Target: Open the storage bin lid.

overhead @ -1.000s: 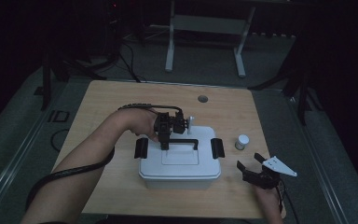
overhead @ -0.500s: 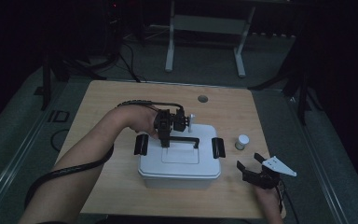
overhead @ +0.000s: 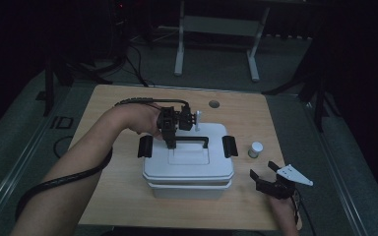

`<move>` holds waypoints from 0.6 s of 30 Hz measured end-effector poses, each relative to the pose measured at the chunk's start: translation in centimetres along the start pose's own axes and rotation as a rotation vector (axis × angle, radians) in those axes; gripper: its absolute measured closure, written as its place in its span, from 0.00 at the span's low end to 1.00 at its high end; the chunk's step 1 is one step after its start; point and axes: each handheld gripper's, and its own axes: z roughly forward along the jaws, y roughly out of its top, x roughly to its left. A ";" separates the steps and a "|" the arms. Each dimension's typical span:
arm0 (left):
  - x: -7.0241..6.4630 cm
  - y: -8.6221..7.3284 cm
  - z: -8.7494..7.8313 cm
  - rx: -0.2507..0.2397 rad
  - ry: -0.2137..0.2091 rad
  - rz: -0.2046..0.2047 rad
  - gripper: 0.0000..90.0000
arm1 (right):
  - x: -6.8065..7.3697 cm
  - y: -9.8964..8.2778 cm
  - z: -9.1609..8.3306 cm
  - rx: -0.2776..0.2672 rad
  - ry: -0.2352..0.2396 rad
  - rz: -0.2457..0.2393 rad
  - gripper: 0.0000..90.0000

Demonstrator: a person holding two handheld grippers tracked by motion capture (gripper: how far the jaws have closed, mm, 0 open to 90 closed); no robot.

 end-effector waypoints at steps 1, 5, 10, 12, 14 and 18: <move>0.0 -0.2 -0.2 0.002 -0.003 -0.005 0.93 | 0.0 0.0 0.0 0.000 0.000 -0.001 0.15; -0.2 -1.1 -0.6 0.005 0.010 -0.016 0.93 | 0.0 0.0 0.0 0.004 0.001 -0.003 0.15; -0.3 -2.5 -1.2 0.000 0.010 -0.038 0.93 | 0.0 0.0 0.0 0.008 -0.001 -0.003 0.15; -0.2 -3.0 -1.3 -0.002 0.013 -0.048 0.93 | 0.1 0.0 0.1 0.010 0.001 -0.006 0.15; -0.1 -3.6 -1.4 -0.011 0.015 -0.061 0.93 | 0.1 0.0 0.1 0.012 0.001 -0.010 0.15; -0.2 -4.6 -1.6 -0.005 0.016 -0.076 0.93 | 0.1 0.0 0.1 0.014 0.000 -0.013 0.15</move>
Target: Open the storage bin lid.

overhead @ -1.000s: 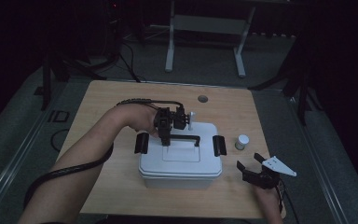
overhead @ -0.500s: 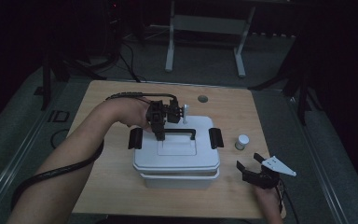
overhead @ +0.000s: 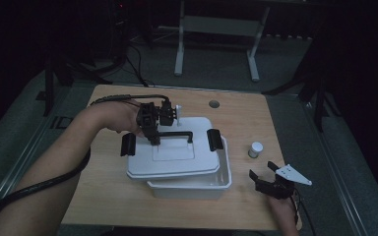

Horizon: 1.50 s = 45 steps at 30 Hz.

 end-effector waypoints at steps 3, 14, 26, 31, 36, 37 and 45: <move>0.1 -0.9 -0.4 0.009 0.019 -0.020 0.93 | 0.0 0.0 0.0 0.000 0.000 0.003 0.15; 0.4 -4.7 -1.5 0.009 0.031 -0.090 0.93 | 0.0 0.0 0.0 0.002 -0.001 0.002 0.15; 0.8 -8.2 -1.9 -0.028 0.032 -0.170 0.93 | 0.1 0.0 0.0 0.003 -0.003 -0.003 0.15; 1.0 -11.5 -1.6 -0.037 0.038 -0.233 0.93 | 0.0 0.0 0.0 0.003 0.000 0.000 0.15; 1.1 -14.6 -0.9 -0.033 0.033 -0.306 0.93 | 0.0 0.0 0.0 0.002 0.000 0.001 0.15; 1.1 -14.6 -0.9 -0.033 0.033 -0.306 0.93 | 0.1 0.0 0.1 0.003 -0.002 -0.001 0.15; 0.5 -19.9 1.1 -0.035 0.033 -0.403 0.93 | 0.1 0.0 0.1 0.007 -0.006 -0.003 0.15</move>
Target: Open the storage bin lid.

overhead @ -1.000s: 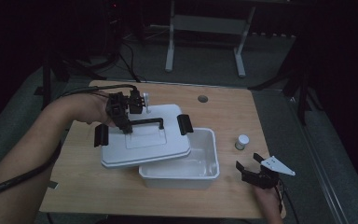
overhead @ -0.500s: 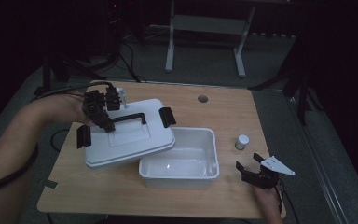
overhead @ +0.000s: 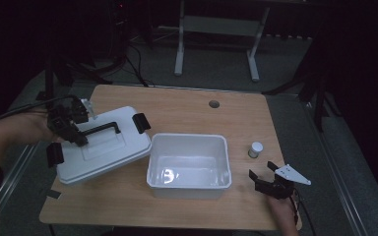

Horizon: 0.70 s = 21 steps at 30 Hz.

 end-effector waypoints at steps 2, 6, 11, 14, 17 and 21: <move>0.3 -0.9 0.8 0.008 0.005 -0.013 0.93 | 0.0 0.0 0.0 0.002 -0.001 0.001 0.15; 0.8 -2.1 2.7 0.022 -0.002 -0.048 0.93 | 0.0 0.0 0.0 0.006 -0.007 -0.003 0.16; 1.4 -2.7 5.0 -0.003 -0.014 -0.055 0.93 | 0.1 0.0 0.0 0.003 -0.007 -0.003 0.15; 1.8 -2.8 6.3 -0.019 -0.004 -0.059 0.93 | 0.1 0.0 0.0 0.002 -0.007 -0.004 0.15; 2.2 -2.8 7.6 -0.019 0.001 -0.071 0.93 | 0.1 0.0 0.0 0.003 -0.007 -0.006 0.15; 2.5 -2.6 9.2 -0.020 -0.020 -0.077 0.93 | 0.1 0.0 0.0 0.003 -0.005 -0.005 0.15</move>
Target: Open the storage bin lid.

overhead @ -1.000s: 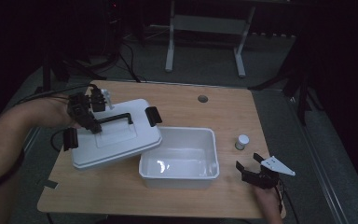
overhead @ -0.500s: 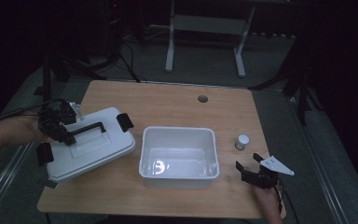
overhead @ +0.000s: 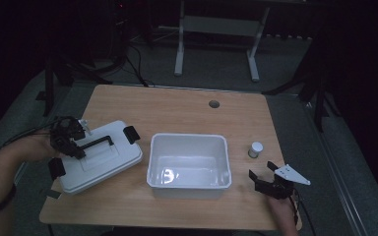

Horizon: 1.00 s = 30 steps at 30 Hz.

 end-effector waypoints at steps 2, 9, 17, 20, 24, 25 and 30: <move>0.0 0.2 0.8 -0.001 -0.007 0.008 0.93 | 0.0 0.0 0.0 -0.001 0.002 0.001 0.15; 0.2 0.8 3.5 -0.012 -0.019 -0.007 0.93 | 0.0 0.0 0.0 -0.002 0.005 0.001 0.15; 0.3 1.2 5.4 0.031 -0.055 -0.004 0.93 | -0.1 0.0 -0.1 -0.004 0.005 0.002 0.15; 0.2 1.1 6.1 0.046 -0.067 -0.008 0.93 | -0.1 0.0 -0.1 -0.004 0.006 0.002 0.15; 0.2 0.9 6.8 0.061 -0.086 -0.020 0.92 | -0.1 0.0 -0.1 -0.003 0.007 0.002 0.15; 0.3 0.9 6.7 0.061 -0.090 -0.013 0.92 | -0.1 0.0 0.0 -0.001 0.006 0.003 0.15; 0.3 1.0 6.8 0.084 -0.094 -0.019 0.92 | -0.1 0.0 0.0 0.002 0.006 0.002 0.15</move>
